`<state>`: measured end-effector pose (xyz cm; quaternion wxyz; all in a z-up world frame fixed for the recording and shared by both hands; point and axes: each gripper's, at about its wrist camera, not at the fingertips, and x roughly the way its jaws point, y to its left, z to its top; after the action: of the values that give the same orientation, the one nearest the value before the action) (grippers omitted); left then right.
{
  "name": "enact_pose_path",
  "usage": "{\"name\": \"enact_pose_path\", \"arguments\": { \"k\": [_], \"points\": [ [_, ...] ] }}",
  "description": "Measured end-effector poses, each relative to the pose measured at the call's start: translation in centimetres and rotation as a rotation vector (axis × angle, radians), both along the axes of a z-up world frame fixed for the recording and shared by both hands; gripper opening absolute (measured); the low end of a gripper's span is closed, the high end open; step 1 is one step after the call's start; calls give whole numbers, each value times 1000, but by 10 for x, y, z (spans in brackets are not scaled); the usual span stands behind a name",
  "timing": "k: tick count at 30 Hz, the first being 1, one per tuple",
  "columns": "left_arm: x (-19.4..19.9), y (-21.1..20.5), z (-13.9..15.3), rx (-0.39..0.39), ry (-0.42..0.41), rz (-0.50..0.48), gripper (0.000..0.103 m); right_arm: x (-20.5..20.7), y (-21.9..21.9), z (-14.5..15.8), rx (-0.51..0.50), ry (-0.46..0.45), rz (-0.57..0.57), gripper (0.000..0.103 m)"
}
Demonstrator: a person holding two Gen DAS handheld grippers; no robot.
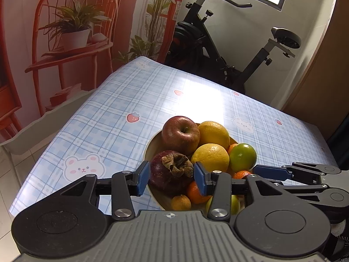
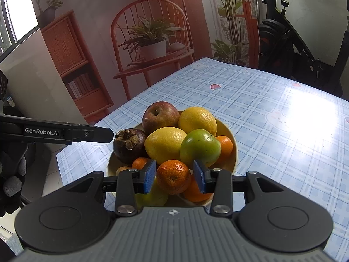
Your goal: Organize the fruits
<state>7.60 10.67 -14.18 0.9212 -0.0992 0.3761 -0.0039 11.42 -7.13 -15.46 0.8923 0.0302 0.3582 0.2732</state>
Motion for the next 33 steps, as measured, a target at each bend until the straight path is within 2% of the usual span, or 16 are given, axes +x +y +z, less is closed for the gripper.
{"name": "enact_pose_path", "arguments": {
  "k": [6,9,11,12,13,17,20,22,26,30,33],
  "points": [
    [-5,-3,8,35,-19,2,58,-9,-5,8,-22,-26,-38,45],
    [-10,-7,21,68,-47,-11,71,-17,-11,18,-31,-63,-71,59],
    [-14,-10,29,97,-67,-11,83,-26,-15,27,-32,-98,-101,80],
    [-17,-12,34,115,-81,-6,90,-31,-17,32,-29,-118,-113,83],
    [-20,-15,40,132,-100,-5,93,-35,-19,37,-25,-130,-123,86],
    [-30,-22,57,128,-132,-22,93,-50,-30,53,1,-168,-193,94],
    [-38,-30,70,164,-147,-12,93,-62,-35,65,-21,-203,-267,101],
    [-44,-35,79,187,-164,-13,93,-71,-39,73,-22,-221,-306,103],
    [-55,-42,94,170,-190,-36,93,-83,-47,86,-45,-217,-403,103],
    [-67,-51,107,179,-231,-53,93,-100,-60,100,0,-227,-429,103],
    [-76,-58,113,206,-257,-39,93,-112,-66,109,-3,-233,-453,103]
  ]
}}
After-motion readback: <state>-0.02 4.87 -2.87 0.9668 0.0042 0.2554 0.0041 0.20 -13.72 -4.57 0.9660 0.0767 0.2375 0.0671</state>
